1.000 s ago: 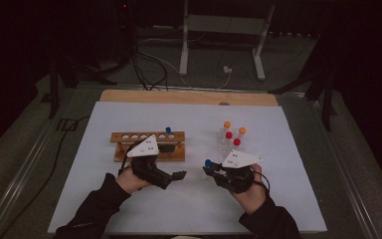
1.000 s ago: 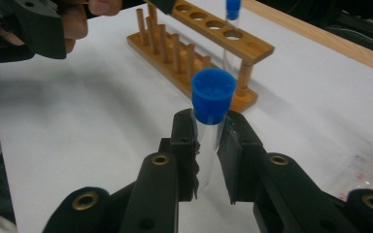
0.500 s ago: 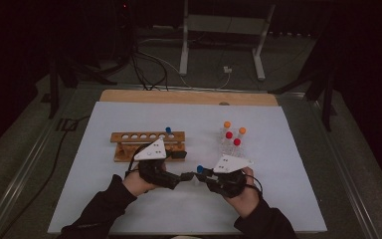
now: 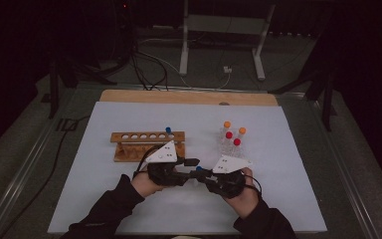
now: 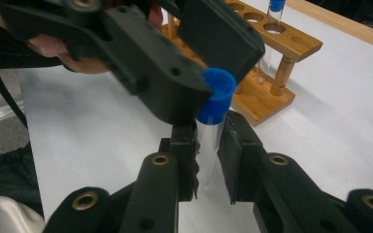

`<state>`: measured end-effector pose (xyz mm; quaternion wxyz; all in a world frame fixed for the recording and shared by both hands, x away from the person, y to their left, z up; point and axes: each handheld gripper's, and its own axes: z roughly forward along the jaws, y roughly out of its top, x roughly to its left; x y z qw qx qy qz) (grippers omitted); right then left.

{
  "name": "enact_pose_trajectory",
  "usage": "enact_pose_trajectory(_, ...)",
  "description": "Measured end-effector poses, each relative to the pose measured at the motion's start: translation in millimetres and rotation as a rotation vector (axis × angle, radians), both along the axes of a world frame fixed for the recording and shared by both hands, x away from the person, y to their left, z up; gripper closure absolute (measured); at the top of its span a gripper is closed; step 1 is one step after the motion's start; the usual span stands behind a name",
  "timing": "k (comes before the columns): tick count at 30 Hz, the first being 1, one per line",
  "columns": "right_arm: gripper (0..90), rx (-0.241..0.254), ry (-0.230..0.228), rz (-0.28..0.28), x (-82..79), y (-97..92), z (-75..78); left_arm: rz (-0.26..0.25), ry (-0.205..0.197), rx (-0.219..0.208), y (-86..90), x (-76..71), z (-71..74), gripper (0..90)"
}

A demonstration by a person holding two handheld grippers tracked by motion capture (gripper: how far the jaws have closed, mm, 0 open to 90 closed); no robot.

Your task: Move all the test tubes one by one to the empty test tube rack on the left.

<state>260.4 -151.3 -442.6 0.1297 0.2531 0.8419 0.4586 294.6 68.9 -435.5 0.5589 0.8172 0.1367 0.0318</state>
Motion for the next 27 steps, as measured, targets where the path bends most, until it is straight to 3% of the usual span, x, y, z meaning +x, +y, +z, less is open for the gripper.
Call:
enact_pose_trajectory(5,76.4,-0.001,0.000,-0.002,-0.4,0.0,0.3,-0.012,-0.003,0.010,-2.3,1.2,-0.1,74.3)
enact_pose_trajectory(12,75.1,0.008,-0.007,-0.003,-0.6,-0.7,0.9,-0.005,-0.007,0.001,0.1,3.0,1.7,76.8)
enact_pose_trajectory(19,54.7,0.048,-0.037,-0.030,-0.1,-5.9,2.7,0.046,-0.031,-0.005,14.6,8.5,12.7,77.3)
enact_pose_trajectory(23,45.9,0.088,-0.013,-0.005,3.4,-10.5,5.6,0.081,-0.048,0.000,25.5,12.2,19.2,77.3)
enact_pose_trajectory(24,39.2,0.093,-0.009,-0.015,3.5,-11.0,6.1,0.089,-0.051,0.002,28.1,13.0,20.8,77.3)
enact_pose_trajectory(27,34.5,0.098,-0.009,-0.039,3.4,-12.1,6.5,0.112,-0.066,0.014,36.0,15.5,25.7,77.3)
